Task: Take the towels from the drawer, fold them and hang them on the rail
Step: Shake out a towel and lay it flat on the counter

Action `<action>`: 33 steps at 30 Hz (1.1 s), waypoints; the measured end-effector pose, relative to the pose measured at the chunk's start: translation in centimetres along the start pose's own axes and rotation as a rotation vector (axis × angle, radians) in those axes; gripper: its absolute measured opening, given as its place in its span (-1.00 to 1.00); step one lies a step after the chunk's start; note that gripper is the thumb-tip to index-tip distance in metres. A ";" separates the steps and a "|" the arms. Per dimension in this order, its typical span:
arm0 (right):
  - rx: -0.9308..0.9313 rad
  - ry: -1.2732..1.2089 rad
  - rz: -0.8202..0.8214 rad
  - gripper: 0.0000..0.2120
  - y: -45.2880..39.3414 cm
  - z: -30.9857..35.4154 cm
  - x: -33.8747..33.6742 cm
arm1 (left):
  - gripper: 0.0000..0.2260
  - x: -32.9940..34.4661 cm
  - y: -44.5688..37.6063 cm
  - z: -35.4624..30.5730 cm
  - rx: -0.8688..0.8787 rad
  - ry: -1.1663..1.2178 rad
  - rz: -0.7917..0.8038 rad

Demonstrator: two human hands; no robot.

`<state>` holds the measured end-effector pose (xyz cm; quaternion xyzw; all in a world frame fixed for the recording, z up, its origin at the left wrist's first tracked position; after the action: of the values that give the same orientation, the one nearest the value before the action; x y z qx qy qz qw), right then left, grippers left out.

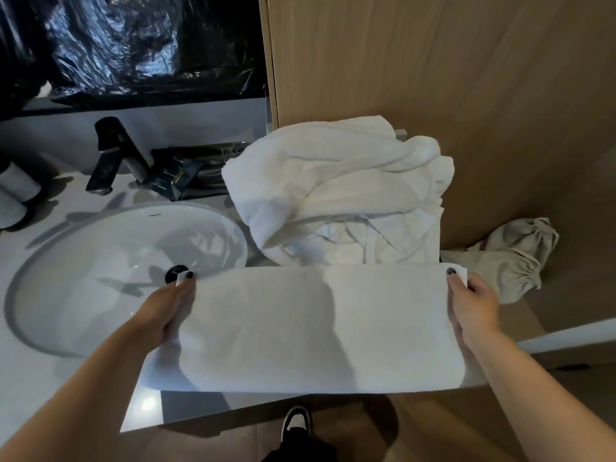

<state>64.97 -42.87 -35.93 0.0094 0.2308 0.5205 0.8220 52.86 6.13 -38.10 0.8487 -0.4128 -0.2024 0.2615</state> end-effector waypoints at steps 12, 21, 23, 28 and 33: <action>0.220 -0.234 0.269 -0.85 2.0 0.9 -4.4 | -0.73 -3.8 5.9 0.3 0.233 0.106 -0.183; 0.114 -0.275 0.224 -0.95 4.8 1.1 -10.0 | -0.83 -5.3 13.9 1.2 0.423 0.082 -0.310; 0.110 -0.296 0.233 -0.91 5.4 1.0 -11.4 | -0.83 -5.5 15.5 1.8 0.347 0.144 -0.329; 0.085 -0.357 0.199 -0.89 6.4 1.4 -13.4 | -0.61 -4.8 20.0 2.6 0.485 -0.118 -0.475; 0.094 -0.316 0.054 -0.92 6.6 1.5 -12.8 | -0.63 -3.2 22.1 2.8 0.646 -0.265 -0.571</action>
<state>55.38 -50.54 -28.18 0.1359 0.1226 0.5229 0.8325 36.33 -3.64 -26.38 0.9335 -0.2339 -0.2342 -0.1381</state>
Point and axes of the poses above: each hand's wrist, its own y-axis away from the middle knuckle, its own x-axis out of the palm, z = x × y, the point moved 3 cm from there along -y, towards the middle knuckle, and after that the axes turned 4 degrees about -z, right-handed, at the moved point
